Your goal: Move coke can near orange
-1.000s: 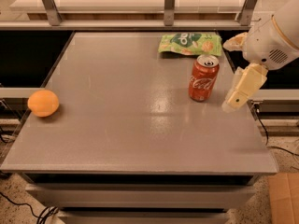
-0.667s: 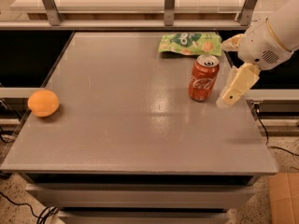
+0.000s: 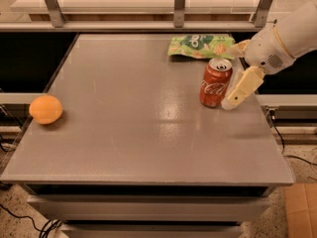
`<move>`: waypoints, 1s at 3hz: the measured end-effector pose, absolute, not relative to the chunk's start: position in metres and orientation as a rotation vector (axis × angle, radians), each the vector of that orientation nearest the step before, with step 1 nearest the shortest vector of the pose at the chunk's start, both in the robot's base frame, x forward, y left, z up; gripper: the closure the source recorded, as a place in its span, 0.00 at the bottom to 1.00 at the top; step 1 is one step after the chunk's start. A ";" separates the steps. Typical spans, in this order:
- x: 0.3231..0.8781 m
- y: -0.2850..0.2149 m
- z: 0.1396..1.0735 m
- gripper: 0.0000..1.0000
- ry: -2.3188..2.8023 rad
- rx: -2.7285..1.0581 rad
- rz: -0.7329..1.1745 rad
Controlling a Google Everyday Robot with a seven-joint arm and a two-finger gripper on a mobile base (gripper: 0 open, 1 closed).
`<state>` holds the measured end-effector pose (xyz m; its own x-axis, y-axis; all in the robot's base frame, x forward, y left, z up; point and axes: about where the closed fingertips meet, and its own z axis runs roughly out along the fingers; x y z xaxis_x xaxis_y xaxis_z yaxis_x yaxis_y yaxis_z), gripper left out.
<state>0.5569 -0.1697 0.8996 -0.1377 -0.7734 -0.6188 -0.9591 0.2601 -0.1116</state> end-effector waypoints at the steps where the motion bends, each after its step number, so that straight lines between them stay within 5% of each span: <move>1: 0.568 -0.166 0.891 0.00 1.934 -1.538 0.508; 2: 0.575 -0.162 0.884 0.00 1.904 -1.519 0.594; 3: 0.578 -0.160 0.880 0.16 1.877 -1.506 0.651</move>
Offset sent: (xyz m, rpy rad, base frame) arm 0.0255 0.0067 -0.0213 0.2125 0.0738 0.0522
